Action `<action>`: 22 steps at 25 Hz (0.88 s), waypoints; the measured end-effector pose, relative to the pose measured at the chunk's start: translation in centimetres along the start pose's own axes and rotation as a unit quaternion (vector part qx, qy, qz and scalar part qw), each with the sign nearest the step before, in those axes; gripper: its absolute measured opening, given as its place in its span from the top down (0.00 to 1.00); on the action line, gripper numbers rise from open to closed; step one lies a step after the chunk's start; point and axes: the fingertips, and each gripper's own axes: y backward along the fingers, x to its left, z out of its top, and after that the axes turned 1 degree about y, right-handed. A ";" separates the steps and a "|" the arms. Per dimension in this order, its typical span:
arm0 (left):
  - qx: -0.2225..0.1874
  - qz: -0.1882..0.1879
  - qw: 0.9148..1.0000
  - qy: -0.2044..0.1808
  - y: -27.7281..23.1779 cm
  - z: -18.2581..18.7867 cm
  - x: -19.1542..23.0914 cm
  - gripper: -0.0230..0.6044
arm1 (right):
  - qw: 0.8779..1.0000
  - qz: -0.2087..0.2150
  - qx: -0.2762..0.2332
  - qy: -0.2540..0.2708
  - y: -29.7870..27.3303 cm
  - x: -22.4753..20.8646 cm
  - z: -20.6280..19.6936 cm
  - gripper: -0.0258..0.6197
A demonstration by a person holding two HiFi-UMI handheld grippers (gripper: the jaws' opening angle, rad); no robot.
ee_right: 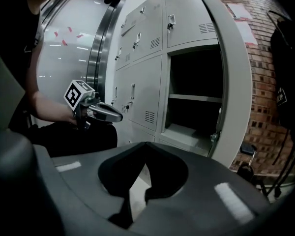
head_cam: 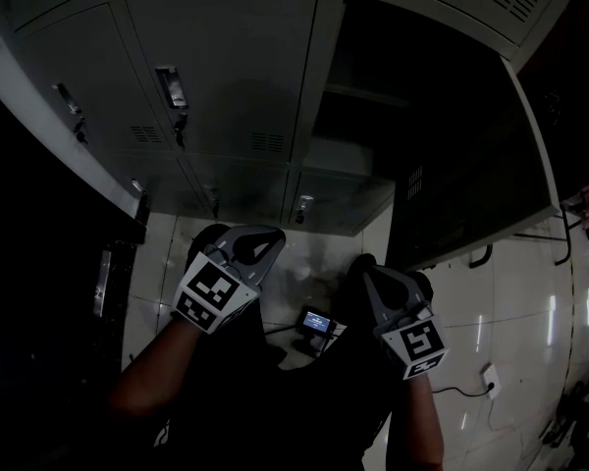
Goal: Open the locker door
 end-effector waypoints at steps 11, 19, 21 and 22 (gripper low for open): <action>-0.003 -0.011 1.000 -0.002 0.0 0.4 -0.3 0.94 | 1.000 -0.009 0.000 0.002 -0.3 -1.1 -0.1 0.96; -0.004 -0.007 1.000 -0.002 0.0 0.3 -0.3 0.94 | 1.000 -0.009 -0.001 0.005 -0.3 -0.9 0.1 0.96; -0.005 -0.007 1.000 -0.002 0.0 0.3 -0.3 0.94 | 1.000 -0.009 0.002 0.008 -0.4 -0.8 0.0 0.96; -0.005 -0.007 1.000 -0.002 0.0 0.3 -0.3 0.94 | 1.000 -0.009 0.005 0.008 -0.4 -0.7 -0.2 0.96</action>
